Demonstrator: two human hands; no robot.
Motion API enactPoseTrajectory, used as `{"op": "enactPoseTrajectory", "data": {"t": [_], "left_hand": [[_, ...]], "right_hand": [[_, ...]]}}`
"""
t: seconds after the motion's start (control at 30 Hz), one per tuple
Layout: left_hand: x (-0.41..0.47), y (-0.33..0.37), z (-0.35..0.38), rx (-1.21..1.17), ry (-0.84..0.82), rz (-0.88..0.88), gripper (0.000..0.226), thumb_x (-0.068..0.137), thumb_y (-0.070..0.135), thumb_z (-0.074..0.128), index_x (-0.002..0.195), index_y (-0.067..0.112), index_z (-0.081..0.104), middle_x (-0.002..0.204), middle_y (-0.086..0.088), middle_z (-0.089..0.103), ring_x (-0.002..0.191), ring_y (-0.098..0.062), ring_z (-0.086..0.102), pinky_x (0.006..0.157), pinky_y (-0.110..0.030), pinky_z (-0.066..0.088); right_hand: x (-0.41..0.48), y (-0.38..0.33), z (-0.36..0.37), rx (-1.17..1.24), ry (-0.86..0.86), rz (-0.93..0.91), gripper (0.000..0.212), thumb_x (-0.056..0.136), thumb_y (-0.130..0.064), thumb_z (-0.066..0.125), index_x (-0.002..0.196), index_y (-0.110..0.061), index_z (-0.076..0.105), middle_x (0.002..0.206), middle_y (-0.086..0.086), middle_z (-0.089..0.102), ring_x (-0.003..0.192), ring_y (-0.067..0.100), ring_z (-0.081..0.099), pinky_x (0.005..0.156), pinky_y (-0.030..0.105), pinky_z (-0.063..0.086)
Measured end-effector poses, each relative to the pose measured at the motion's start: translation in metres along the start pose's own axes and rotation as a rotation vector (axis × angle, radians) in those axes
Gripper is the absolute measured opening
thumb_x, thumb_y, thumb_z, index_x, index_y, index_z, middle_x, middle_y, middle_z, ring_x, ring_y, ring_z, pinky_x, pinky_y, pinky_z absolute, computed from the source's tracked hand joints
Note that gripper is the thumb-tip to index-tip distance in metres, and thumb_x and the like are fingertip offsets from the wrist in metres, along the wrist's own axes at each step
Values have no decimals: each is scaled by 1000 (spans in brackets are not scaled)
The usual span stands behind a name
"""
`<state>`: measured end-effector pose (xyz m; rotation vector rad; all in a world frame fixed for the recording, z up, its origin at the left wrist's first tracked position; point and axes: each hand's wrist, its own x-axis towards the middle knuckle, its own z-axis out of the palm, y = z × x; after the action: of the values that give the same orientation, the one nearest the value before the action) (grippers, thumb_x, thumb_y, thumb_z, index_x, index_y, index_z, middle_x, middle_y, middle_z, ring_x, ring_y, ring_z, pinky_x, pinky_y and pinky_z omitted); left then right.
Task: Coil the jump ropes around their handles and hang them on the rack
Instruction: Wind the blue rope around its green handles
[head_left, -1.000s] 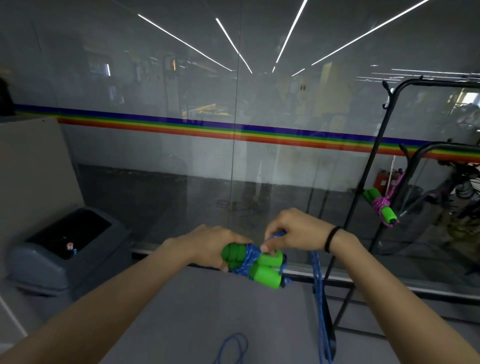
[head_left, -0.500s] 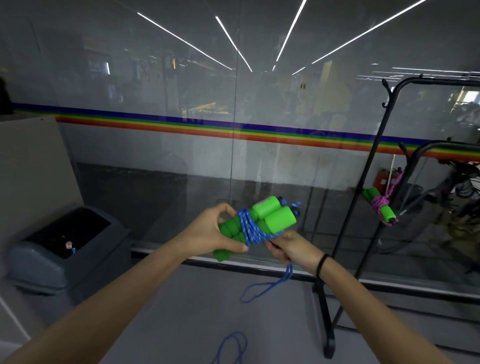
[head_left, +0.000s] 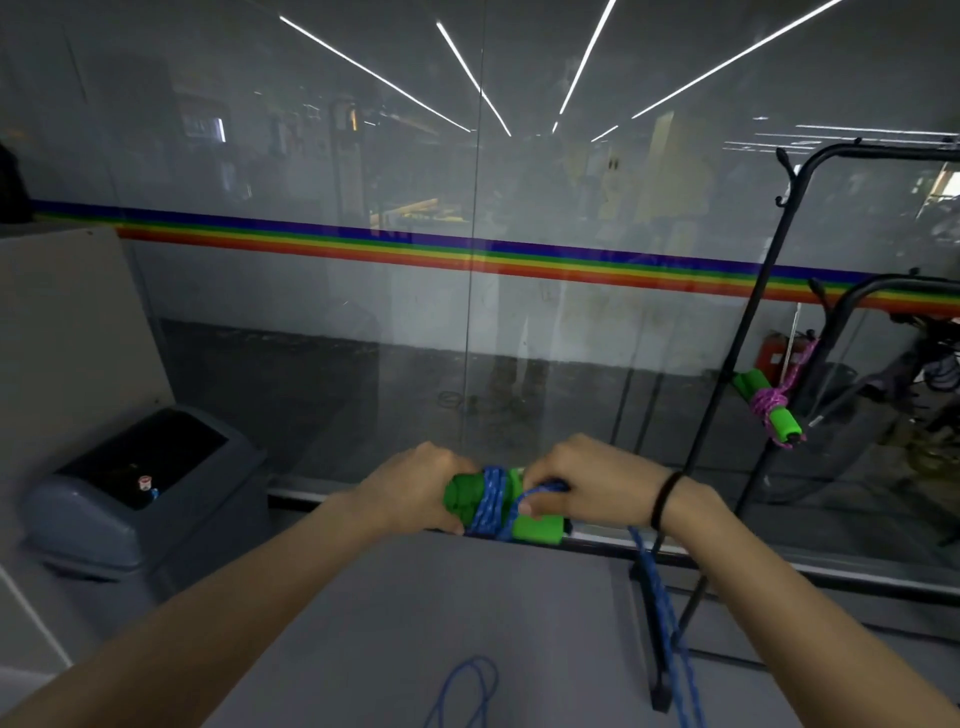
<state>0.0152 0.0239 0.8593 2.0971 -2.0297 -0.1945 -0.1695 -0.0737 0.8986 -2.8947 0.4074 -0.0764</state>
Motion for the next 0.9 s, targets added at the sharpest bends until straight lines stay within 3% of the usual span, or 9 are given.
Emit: {"op": "enactPoseTrajectory", "data": {"t": [0.13,0.23,0.33,0.4,0.47,0.63,0.73,0.83,0.9], "left_hand": [[-12,12,-16,0,-159,223,23,69,29,72,88,26,60,68,10,59,63,0,54,58,-23,38],[-17,13,-22,-405,-165,253,29,64,11,80,86,24,68,67,14,61,62,7,51,60,-21,44],[-21,12,-23,-852,-22,202,44,59,-10,80,90,20,71,77,15,70,72,3,60,66,-14,48],[-18,9,-22,-1066,126,111,45,57,-13,79,93,12,70,78,9,73,71,-3,64,65,-17,52],[-12,2,-19,-1159,260,-14,44,57,-7,80,96,9,69,80,4,74,70,-8,66,64,-20,55],[2,-13,-8,-1032,441,-307,67,53,8,89,111,11,57,81,-6,72,64,-12,68,62,-27,58],[6,-23,-3,-689,530,-309,68,51,24,90,111,26,57,88,-4,72,79,-20,68,74,-33,57],[5,-26,0,-291,426,-279,73,55,39,83,120,42,51,105,0,70,97,-24,65,84,-37,53],[4,-24,5,19,267,-238,71,66,39,75,128,45,41,114,-2,67,105,-27,63,85,-36,51]], "right_hand": [[6,10,-17,318,76,-2,15,71,-32,75,71,-17,72,66,-6,68,63,1,57,64,19,42],[5,14,-13,693,136,5,14,77,-12,68,66,-20,67,56,-13,65,55,-5,55,58,10,42],[4,18,8,955,275,262,35,87,-2,54,61,-25,54,34,-13,55,37,-4,50,45,9,39],[5,15,25,1008,257,298,32,88,-19,56,57,-21,53,28,-7,42,28,2,37,37,11,28],[10,13,35,1037,245,241,35,92,-32,46,62,-16,54,36,-10,35,34,0,25,37,12,22],[8,6,35,620,178,235,34,97,-24,39,67,-21,55,52,-7,43,38,-1,40,46,8,32],[6,-6,27,268,62,189,31,96,-27,42,67,-30,53,63,-3,55,57,2,51,58,15,37],[4,-20,19,49,-24,150,26,93,-32,46,74,-17,57,92,17,64,88,28,57,68,28,35],[1,-30,11,-23,-59,122,28,92,-36,48,78,-13,56,100,16,64,95,29,58,68,29,35]]}}
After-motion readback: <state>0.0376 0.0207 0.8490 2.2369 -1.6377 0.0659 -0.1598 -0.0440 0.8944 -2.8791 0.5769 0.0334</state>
